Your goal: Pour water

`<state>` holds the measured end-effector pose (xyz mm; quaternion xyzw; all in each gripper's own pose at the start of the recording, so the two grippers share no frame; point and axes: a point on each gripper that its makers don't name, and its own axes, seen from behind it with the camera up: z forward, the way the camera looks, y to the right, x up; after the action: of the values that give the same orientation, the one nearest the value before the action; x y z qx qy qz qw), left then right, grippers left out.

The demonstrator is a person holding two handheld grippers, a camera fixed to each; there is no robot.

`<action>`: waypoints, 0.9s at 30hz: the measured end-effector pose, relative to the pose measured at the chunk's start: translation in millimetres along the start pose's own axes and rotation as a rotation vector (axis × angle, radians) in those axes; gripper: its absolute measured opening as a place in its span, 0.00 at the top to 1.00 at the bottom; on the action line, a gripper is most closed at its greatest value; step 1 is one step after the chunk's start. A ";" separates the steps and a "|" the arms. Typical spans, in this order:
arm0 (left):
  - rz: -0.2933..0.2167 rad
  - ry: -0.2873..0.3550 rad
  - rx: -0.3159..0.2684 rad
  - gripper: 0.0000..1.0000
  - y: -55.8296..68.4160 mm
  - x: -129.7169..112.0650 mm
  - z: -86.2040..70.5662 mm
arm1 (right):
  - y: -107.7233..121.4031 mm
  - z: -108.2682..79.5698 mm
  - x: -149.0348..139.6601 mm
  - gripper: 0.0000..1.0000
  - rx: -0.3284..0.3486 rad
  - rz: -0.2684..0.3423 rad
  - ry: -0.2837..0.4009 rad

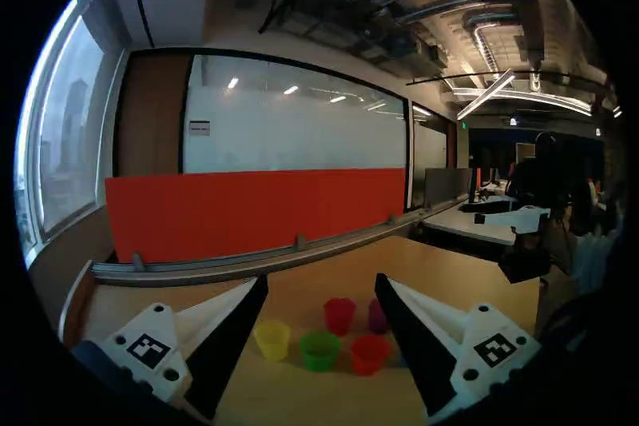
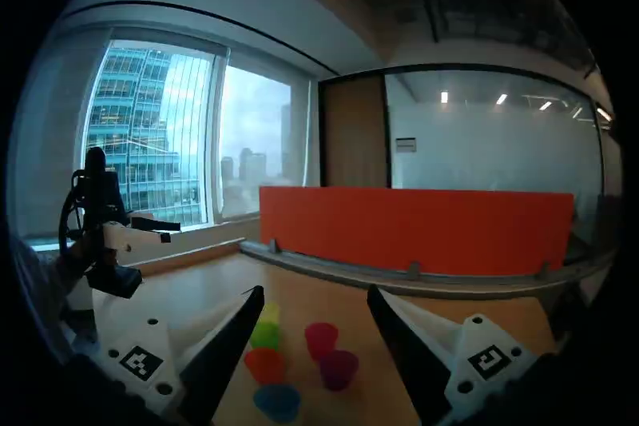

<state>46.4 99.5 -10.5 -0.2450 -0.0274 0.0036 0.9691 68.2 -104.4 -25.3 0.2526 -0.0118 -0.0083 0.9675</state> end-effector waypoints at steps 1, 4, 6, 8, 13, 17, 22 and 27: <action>0.001 -0.003 -0.006 0.00 1.2 -1.1 0.8 | -1.9 0.1 -1.2 0.00 0.007 -0.003 -0.006; 0.003 -0.015 -0.025 0.00 4.0 -5.6 3.0 | -7.7 0.3 -6.8 0.00 0.028 -0.012 -0.029; 0.005 -0.026 -0.035 0.00 4.9 -10.1 4.1 | -11.3 0.4 -12.4 0.00 0.043 -0.019 -0.049; 0.007 -0.041 -0.044 0.00 4.8 -15.5 4.8 | -14.1 0.7 -18.5 0.00 0.055 -0.020 -0.070; 0.021 -0.082 -0.062 0.00 2.7 -29.4 6.6 | -23.1 0.2 -33.7 0.00 0.098 -0.016 -0.121; 0.031 -0.115 -0.071 0.00 0.0 -41.5 8.6 | -30.6 -0.5 -40.4 0.00 0.129 -0.026 -0.146; 0.040 -0.148 -0.076 0.00 -4.7 -55.2 12.3 | -36.4 -0.3 -53.5 0.00 0.154 -0.057 -0.166; 0.042 -0.170 -0.079 0.00 -9.0 -67.2 17.2 | -39.3 -0.5 -73.4 0.00 0.170 -0.076 -0.208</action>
<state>-21.7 98.4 5.4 -0.2825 -0.1046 0.0437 0.9525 -5.5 -136.8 -46.3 0.3317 -0.1034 -0.0699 0.9351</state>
